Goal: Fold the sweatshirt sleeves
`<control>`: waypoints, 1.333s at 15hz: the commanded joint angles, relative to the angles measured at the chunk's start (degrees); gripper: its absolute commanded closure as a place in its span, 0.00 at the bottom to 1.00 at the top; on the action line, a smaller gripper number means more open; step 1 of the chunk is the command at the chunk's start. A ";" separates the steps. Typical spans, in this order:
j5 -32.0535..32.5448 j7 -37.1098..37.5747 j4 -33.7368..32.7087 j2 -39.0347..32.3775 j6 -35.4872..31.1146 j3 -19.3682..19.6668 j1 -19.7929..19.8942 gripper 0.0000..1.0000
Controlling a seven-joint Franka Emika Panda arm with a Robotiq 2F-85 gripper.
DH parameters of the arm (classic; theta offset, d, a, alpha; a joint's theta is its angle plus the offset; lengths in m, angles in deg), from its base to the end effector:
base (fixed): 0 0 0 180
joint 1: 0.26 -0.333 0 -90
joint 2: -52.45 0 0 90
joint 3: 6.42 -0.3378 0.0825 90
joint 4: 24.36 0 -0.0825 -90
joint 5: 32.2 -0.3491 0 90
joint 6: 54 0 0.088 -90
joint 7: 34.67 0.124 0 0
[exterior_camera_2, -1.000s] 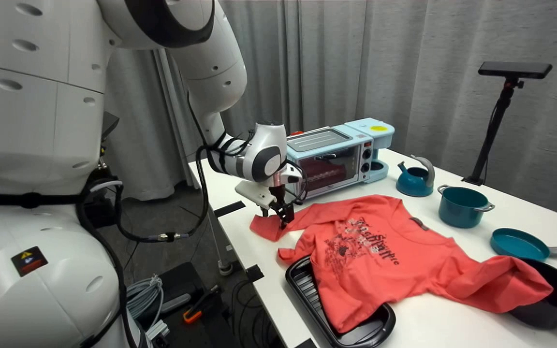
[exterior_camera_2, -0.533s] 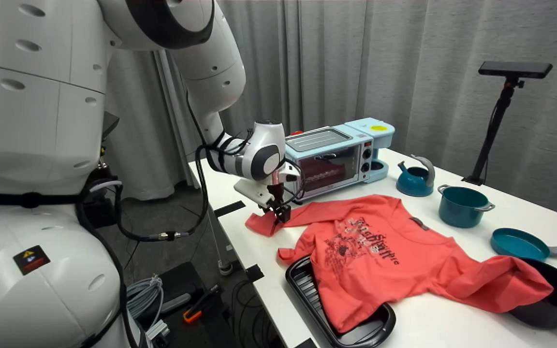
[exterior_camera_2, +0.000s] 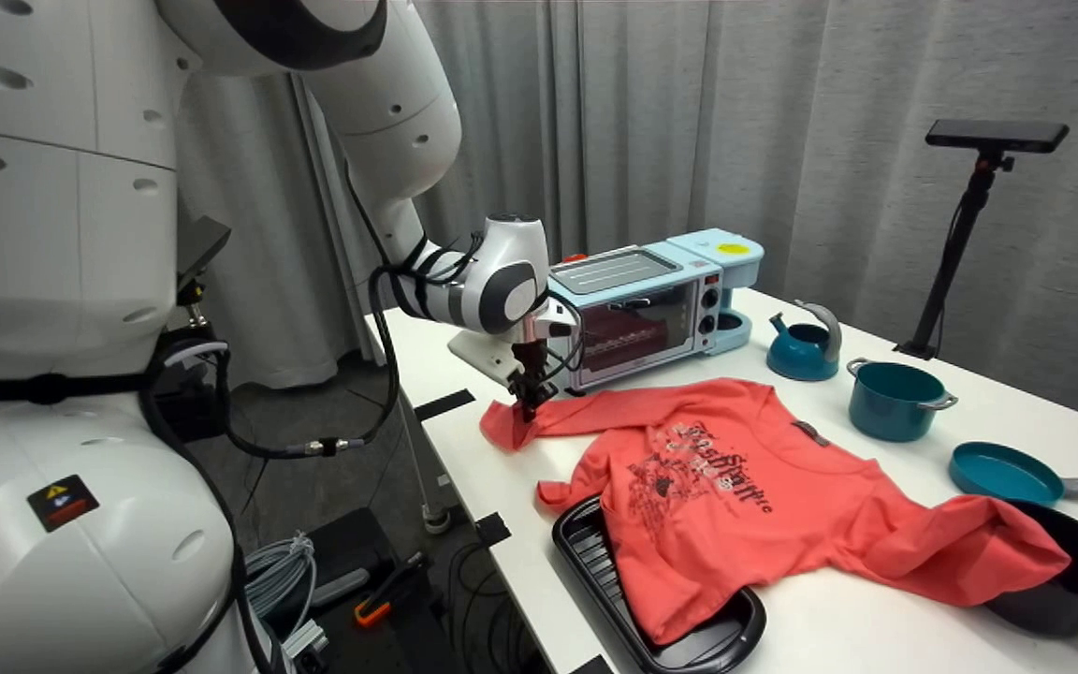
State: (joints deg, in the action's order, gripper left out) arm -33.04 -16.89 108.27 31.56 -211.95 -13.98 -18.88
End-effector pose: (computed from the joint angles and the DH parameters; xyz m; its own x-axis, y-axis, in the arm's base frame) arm 0.4709 0.2314 0.2283 0.9910 0.1200 0.0592 0.1243 -0.9894 -0.0752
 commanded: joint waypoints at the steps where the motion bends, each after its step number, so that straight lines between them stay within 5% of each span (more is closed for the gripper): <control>1: -3.19 0.72 4.41 8.68 4.79 -1.44 1.48 0.99; 10: 0.50 5.37 3.14 20.64 11.18 2.83 7.68 0.99; 20: 11.59 13.94 -4.43 17.46 10.34 10.67 18.76 0.99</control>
State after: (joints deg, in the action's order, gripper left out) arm -25.27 -7.40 106.34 50.96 -202.55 -4.64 -2.02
